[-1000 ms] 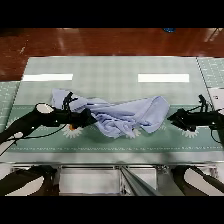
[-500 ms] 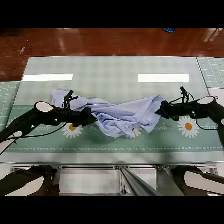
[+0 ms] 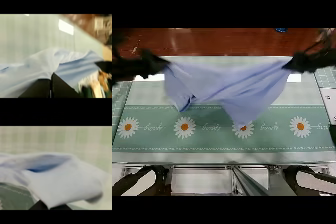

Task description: Fold the shirts.

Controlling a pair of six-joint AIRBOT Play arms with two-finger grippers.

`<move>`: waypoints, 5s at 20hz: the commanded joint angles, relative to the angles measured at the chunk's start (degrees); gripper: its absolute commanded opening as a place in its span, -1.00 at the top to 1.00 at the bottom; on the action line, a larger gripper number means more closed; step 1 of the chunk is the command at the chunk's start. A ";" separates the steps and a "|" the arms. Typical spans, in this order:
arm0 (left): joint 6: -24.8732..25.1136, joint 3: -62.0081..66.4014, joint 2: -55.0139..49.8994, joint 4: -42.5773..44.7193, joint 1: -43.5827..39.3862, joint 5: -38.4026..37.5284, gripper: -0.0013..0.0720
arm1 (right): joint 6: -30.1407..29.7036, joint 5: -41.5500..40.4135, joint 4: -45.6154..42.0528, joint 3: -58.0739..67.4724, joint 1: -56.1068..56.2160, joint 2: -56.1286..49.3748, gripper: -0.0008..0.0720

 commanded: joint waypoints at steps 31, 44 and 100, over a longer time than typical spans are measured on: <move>-27.34 -0.96 11.15 73.26 -22.95 -1.03 0.92 | 0.39 -0.39 -3.52 -29.86 -0.04 32.17 0.92; -28.13 20.52 -28.72 50.45 -16.11 12.63 0.63 | 5.38 -16.57 7.43 -5.29 -0.07 -17.40 -0.05; -2.56 -35.36 -9.73 26.75 11.43 -6.25 0.92 | 5.88 3.74 -14.40 -68.04 -17.31 26.38 -0.14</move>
